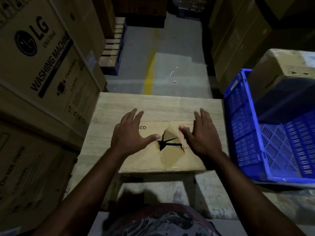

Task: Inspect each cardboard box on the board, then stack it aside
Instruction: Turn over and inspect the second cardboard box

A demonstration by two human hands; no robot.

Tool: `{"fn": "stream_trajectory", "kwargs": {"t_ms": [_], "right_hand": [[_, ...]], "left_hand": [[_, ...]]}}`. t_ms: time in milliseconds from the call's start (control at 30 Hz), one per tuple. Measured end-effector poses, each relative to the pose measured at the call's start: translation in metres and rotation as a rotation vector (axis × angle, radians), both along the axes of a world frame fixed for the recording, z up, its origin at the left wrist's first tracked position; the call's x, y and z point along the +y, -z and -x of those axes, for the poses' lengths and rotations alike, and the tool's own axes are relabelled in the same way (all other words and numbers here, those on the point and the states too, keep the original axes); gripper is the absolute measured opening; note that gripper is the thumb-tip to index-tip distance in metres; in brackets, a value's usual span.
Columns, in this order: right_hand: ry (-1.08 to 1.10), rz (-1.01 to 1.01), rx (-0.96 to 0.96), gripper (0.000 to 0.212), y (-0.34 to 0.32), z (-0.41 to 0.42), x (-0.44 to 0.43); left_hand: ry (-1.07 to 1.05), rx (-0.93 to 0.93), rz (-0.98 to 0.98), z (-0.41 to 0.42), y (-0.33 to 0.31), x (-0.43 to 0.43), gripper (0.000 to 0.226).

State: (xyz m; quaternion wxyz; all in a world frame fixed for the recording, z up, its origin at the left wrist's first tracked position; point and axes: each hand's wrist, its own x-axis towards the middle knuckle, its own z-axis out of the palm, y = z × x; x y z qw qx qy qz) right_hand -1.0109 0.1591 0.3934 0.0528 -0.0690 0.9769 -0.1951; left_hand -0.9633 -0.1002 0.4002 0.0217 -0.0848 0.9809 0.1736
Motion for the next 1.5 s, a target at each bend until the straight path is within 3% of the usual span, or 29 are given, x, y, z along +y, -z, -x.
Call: {"fn": "stream_trajectory", "kwargs": {"t_ms": [100, 200, 267, 300, 567, 667, 767, 900, 1067, 1300, 1400, 1500], "right_hand": [[0.278, 0.378, -0.078, 0.072, -0.001, -0.004, 0.012], [0.643, 0.752, -0.431, 0.058, -0.007, -0.002, 0.025], [0.738, 0.956, -0.615, 0.053, -0.011, -0.005, 0.031], [0.743, 1.017, -0.656, 0.051, -0.014, -0.008, 0.033], [0.545, 1.099, -0.474, 0.046, -0.027, -0.012, 0.037], [0.528, 1.088, -0.463, 0.043, -0.026, -0.014, 0.036], [0.504, 1.050, -0.474, 0.041, -0.008, -0.019, 0.038], [0.510, 0.966, -0.442, 0.038, 0.015, -0.032, 0.042], [0.526, 0.925, -0.477, 0.046, 0.032, -0.050, 0.047], [0.578, 0.904, -0.479, 0.052, 0.055, -0.072, 0.044], [0.757, 0.852, -0.410, 0.062, 0.056, -0.083, 0.031], [0.981, 0.864, -0.428, 0.087, 0.062, -0.101, 0.013]], "left_hand": [[-0.283, 0.092, -0.354, -0.006, 0.005, -0.010, 0.082], [-0.638, -0.104, -0.829, -0.009, 0.013, -0.024, 0.069], [-0.782, -0.218, -1.257, -0.013, 0.015, -0.027, 0.064], [-0.804, -0.234, -1.352, -0.014, 0.013, -0.027, 0.062], [-0.628, -0.026, -1.475, -0.015, -0.009, -0.024, 0.059], [-0.610, -0.006, -1.399, -0.014, -0.006, -0.028, 0.038], [-0.618, -0.014, -1.245, -0.023, 0.024, -0.032, 0.046], [-0.670, 0.011, -1.188, -0.055, 0.037, -0.011, 0.031], [-0.545, 0.014, -1.090, -0.077, 0.057, 0.004, 0.041], [-0.311, -0.094, -0.698, -0.071, 0.064, -0.002, 0.070], [-0.151, -0.080, -0.445, -0.061, 0.063, -0.003, 0.085], [0.087, -0.085, -0.124, -0.030, 0.064, -0.008, 0.085]]}}
